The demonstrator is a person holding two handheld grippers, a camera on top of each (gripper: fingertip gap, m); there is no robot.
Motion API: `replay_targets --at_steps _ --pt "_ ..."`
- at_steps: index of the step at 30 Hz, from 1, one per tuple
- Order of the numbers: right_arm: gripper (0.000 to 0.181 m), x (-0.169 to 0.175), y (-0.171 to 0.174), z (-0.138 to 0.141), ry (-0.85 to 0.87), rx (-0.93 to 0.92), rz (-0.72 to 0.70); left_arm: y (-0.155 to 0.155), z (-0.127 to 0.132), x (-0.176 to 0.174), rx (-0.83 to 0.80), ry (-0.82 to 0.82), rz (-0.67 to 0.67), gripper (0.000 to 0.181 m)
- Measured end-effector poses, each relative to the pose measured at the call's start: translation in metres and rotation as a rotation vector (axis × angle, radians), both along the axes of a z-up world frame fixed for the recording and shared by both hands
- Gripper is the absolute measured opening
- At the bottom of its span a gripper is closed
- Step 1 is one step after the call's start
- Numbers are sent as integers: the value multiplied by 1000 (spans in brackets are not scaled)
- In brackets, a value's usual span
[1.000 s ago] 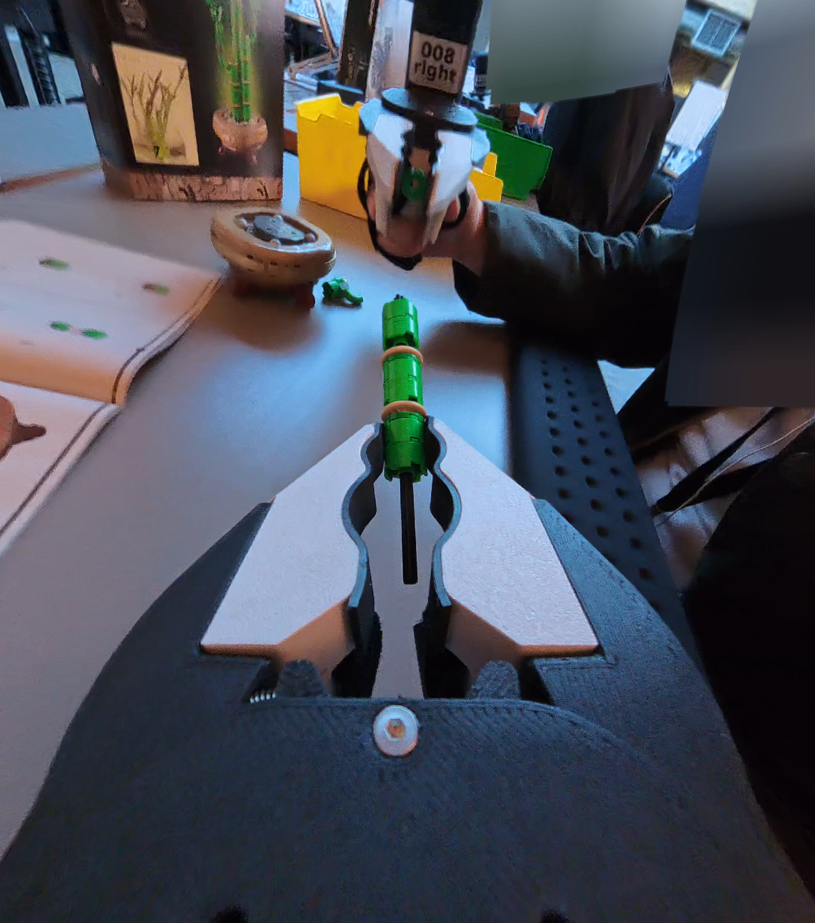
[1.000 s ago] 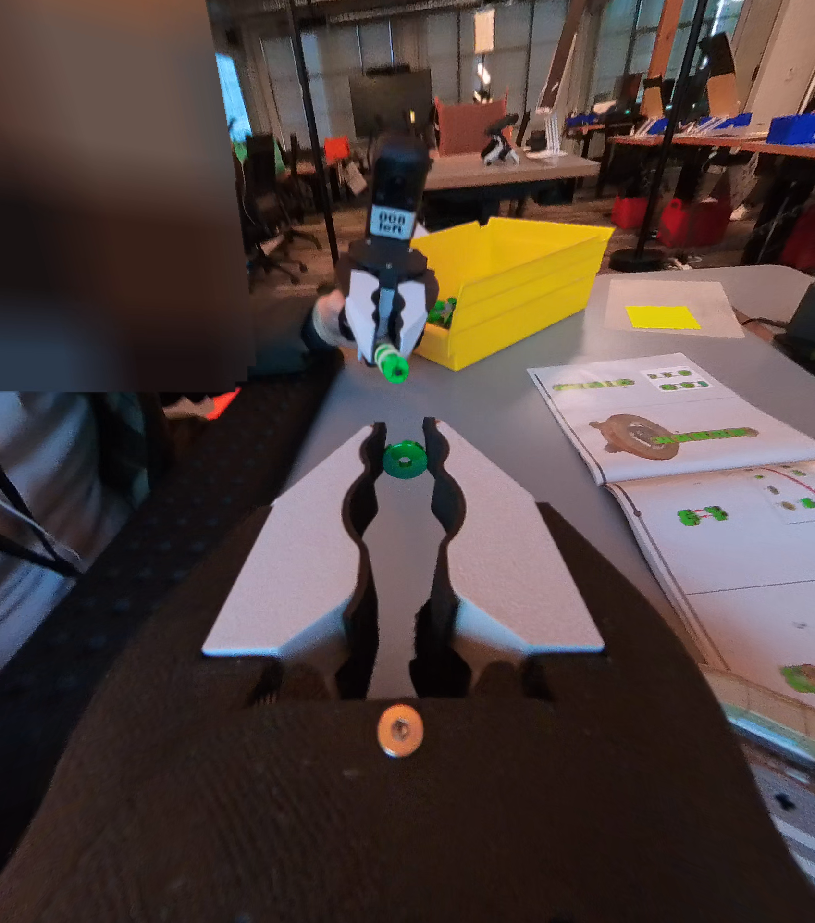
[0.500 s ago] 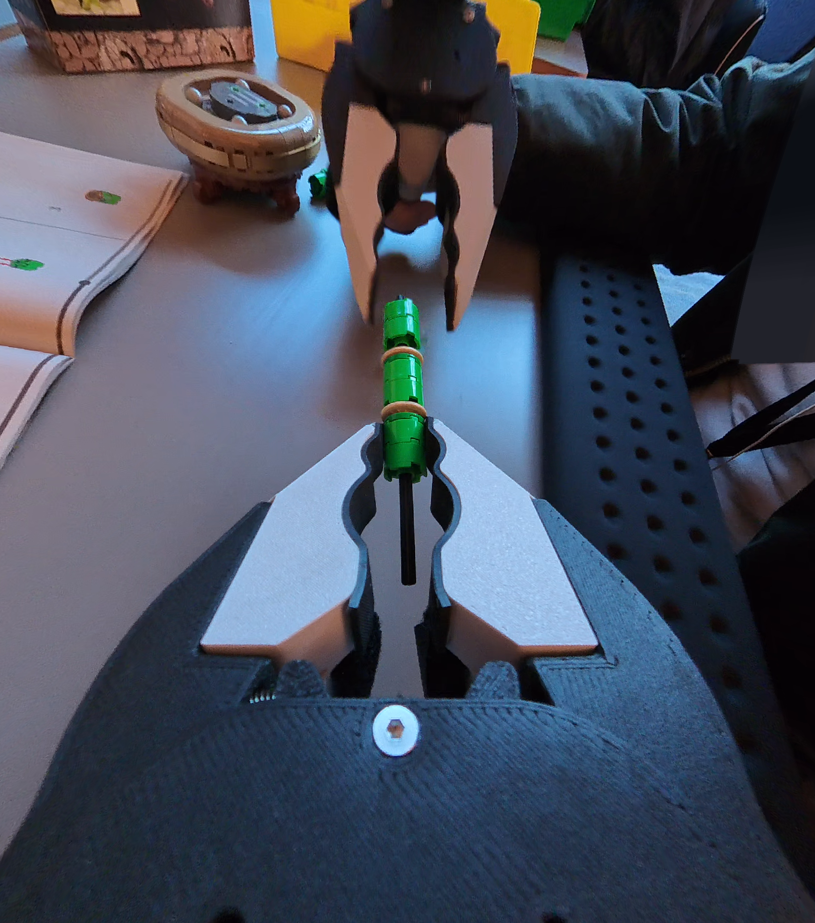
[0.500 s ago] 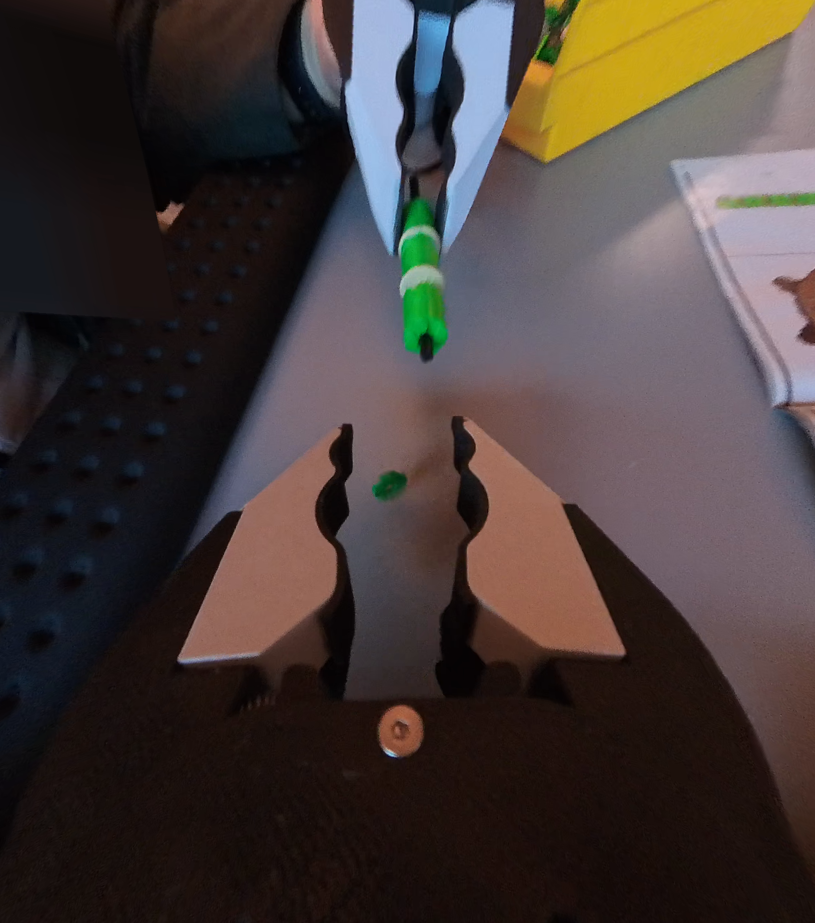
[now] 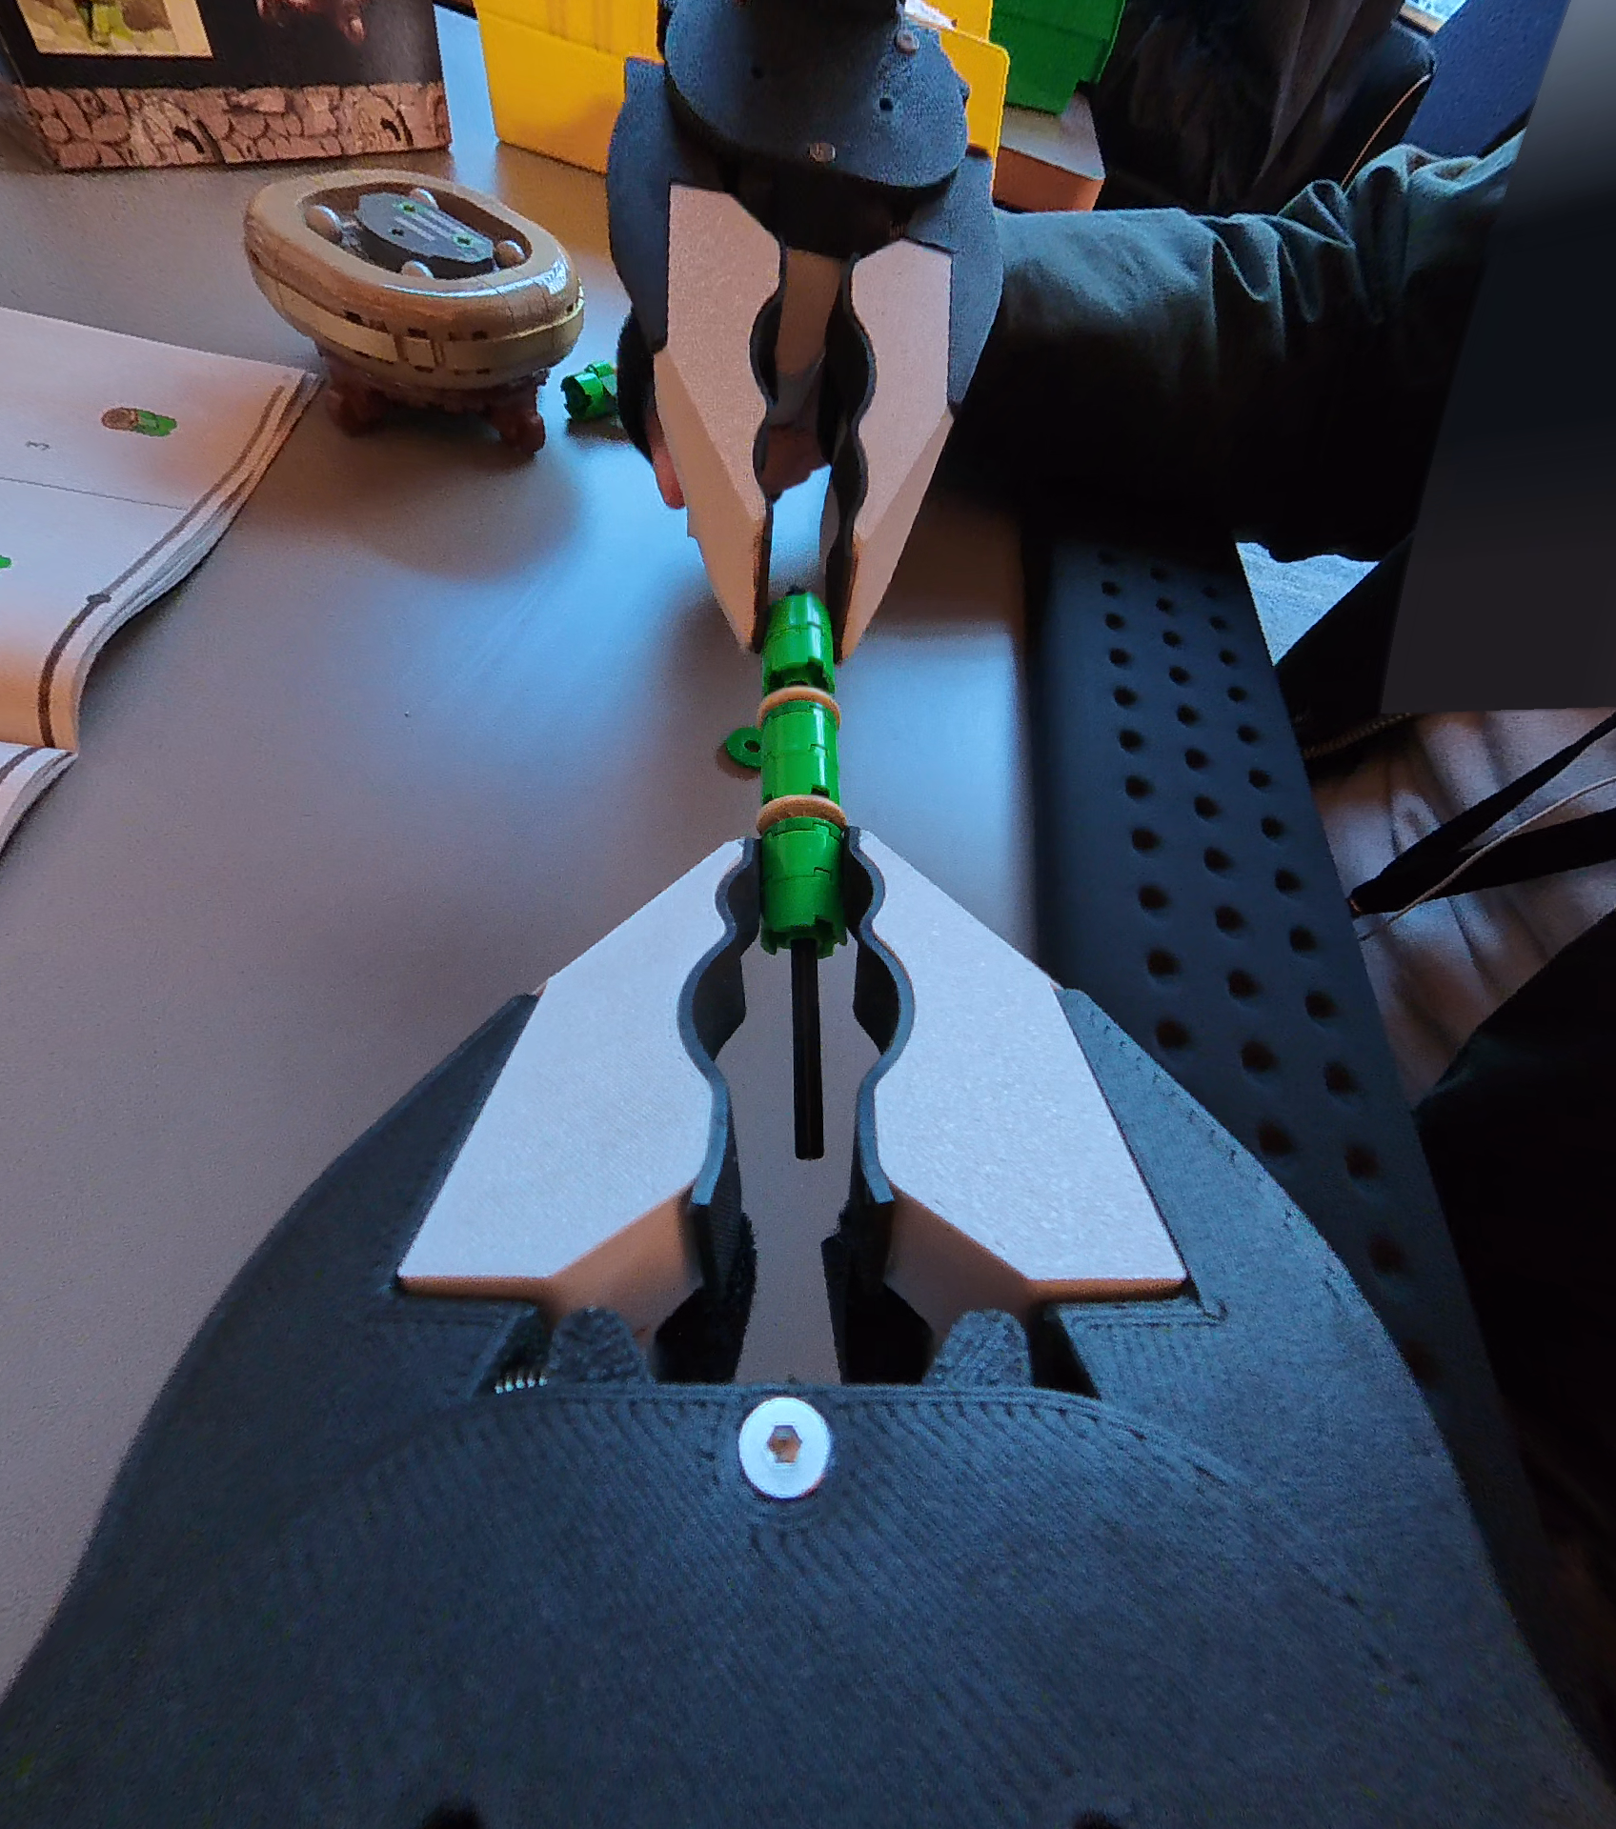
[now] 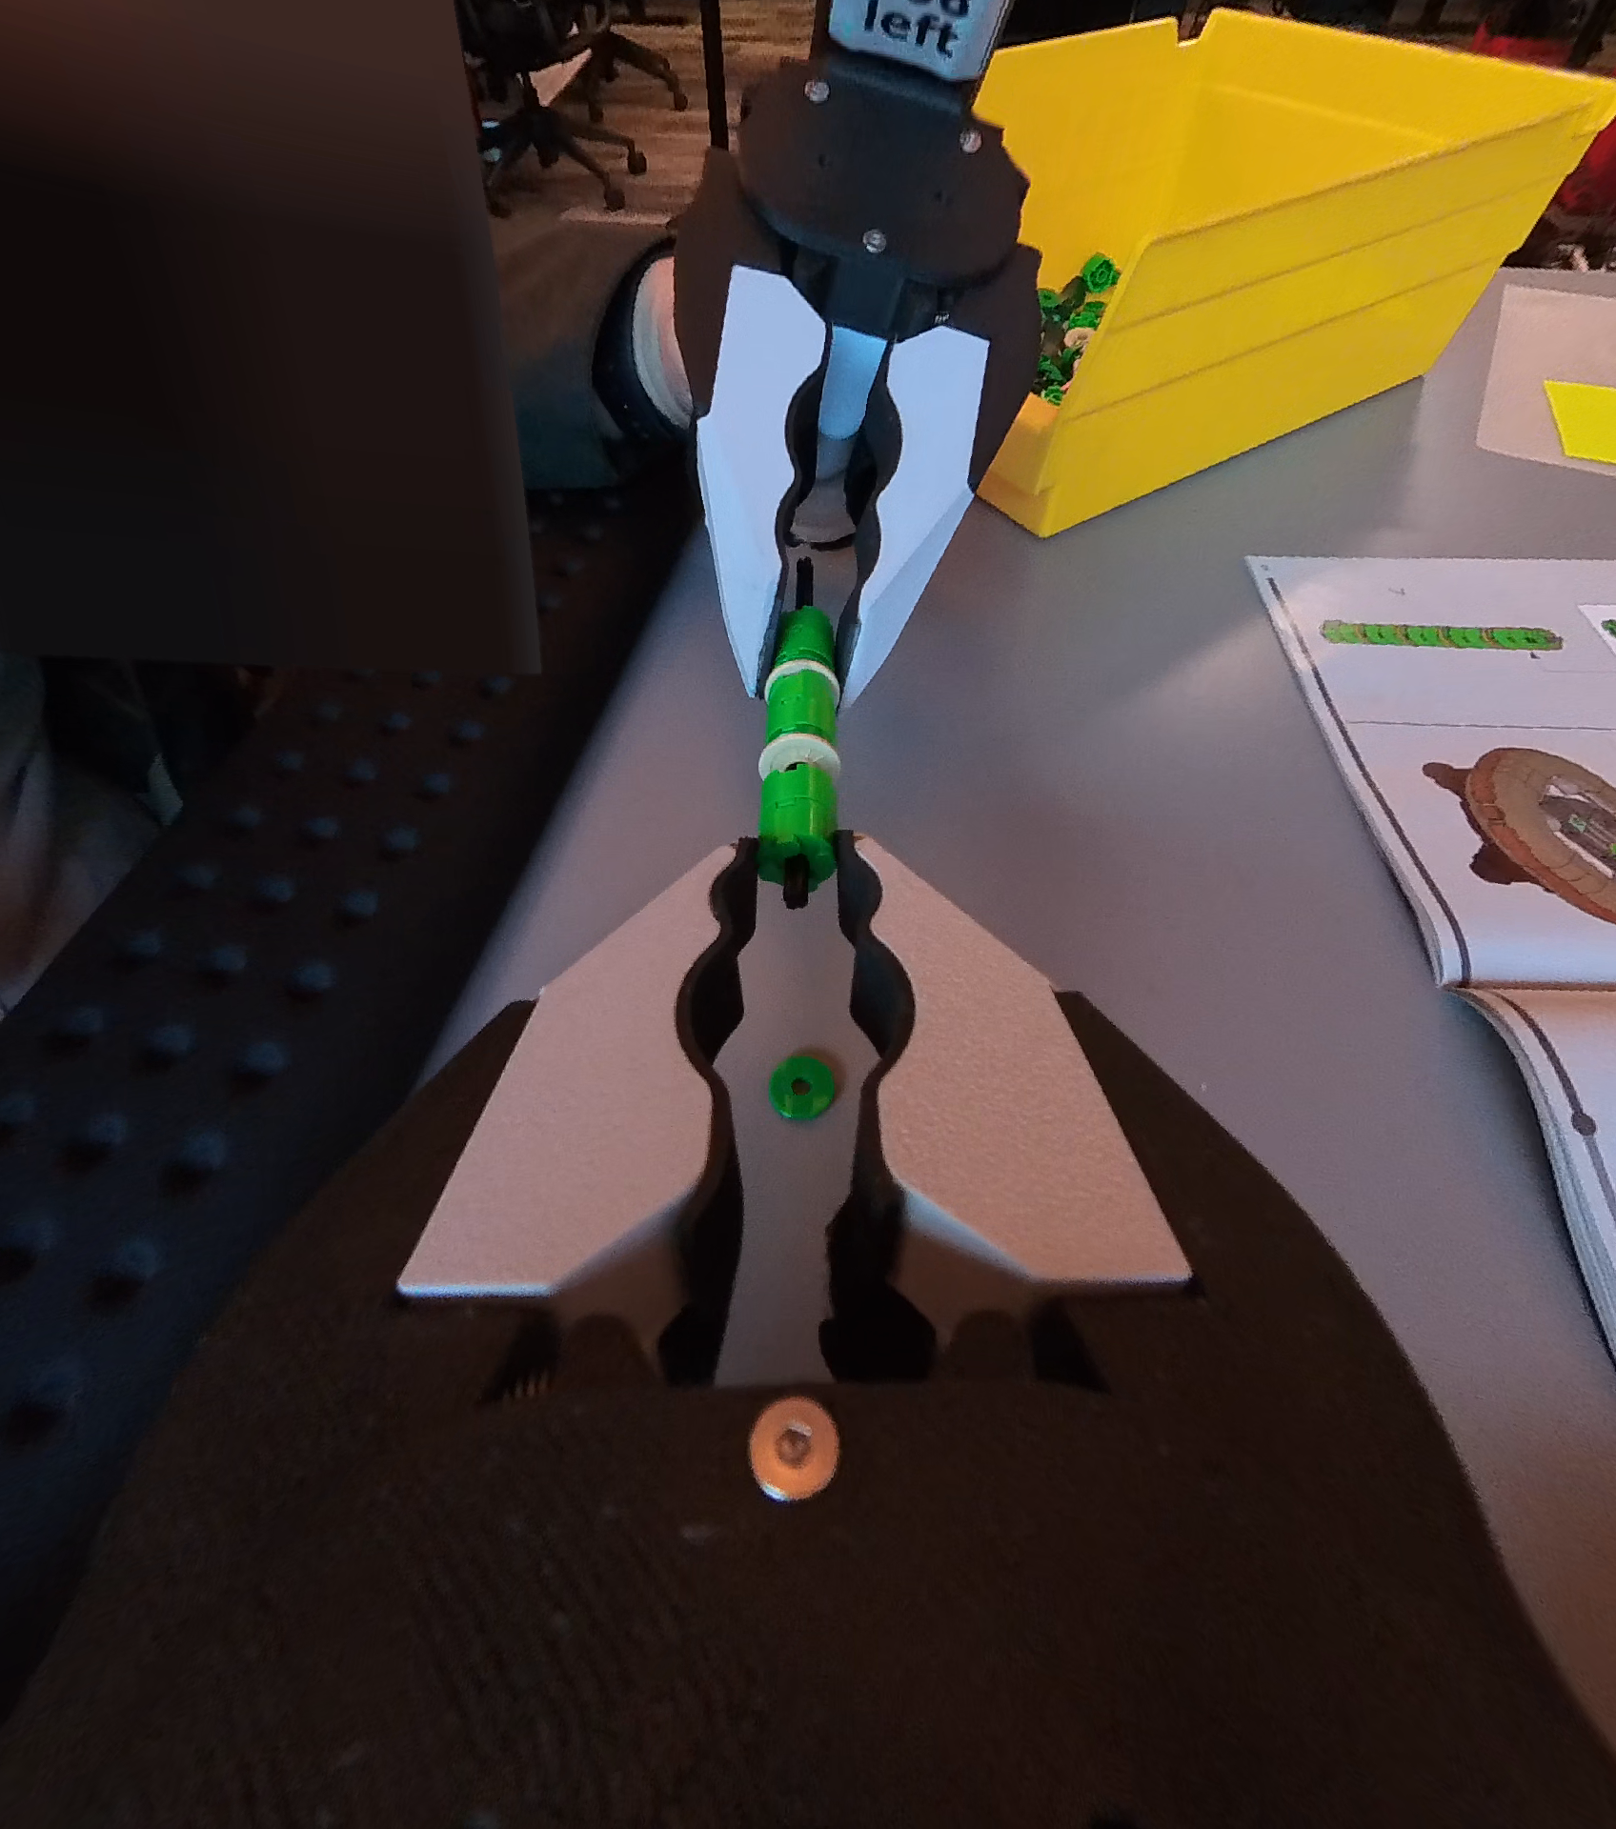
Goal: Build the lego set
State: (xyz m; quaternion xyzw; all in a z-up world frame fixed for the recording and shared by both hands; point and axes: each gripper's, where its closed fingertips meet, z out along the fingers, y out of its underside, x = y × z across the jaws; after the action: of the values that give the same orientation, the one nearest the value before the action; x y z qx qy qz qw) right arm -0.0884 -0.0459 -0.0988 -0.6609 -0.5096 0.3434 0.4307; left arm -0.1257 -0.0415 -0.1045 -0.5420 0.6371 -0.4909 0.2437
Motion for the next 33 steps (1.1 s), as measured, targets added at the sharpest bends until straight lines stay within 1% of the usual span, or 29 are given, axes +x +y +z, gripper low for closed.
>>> replay_targets --at_steps 3,9,12,13,15,21,24,26,27,30,33 --pt "15 -1 0 3 30 -28 1 0 3 0 -19 -11 1 15" --pt "15 -1 2 3 36 -40 -16 2 4 0 -38 -10 11 15" --pt "21 -2 4 -2 23 -49 -24 3 4 1 -53 -8 14 15" --pt "14 -2 2 -2 22 -52 -14 1 4 0 -57 -9 5 15" --pt "14 -2 2 2 42 -45 -14 1 5 0 -54 -15 5 15" --pt "19 -2 3 8 110 -108 -15 3 3 0 -47 -7 12 15" --pt "19 -2 3 11 137 -132 -17 3 3 0 -49 -7 12 15" --pt "18 -2 4 9 126 -139 -20 3 2 -1 -53 -2 11 15" --pt "15 -2 4 8 122 -142 -20 3 2 -1 -56 -1 6 15" --pt "14 -2 4 11 121 -128 -18 2 4 0 -56 -9 6 15" --pt "14 -1 3 7 64 -96 -14 3 4 -1 -45 -11 11 15"
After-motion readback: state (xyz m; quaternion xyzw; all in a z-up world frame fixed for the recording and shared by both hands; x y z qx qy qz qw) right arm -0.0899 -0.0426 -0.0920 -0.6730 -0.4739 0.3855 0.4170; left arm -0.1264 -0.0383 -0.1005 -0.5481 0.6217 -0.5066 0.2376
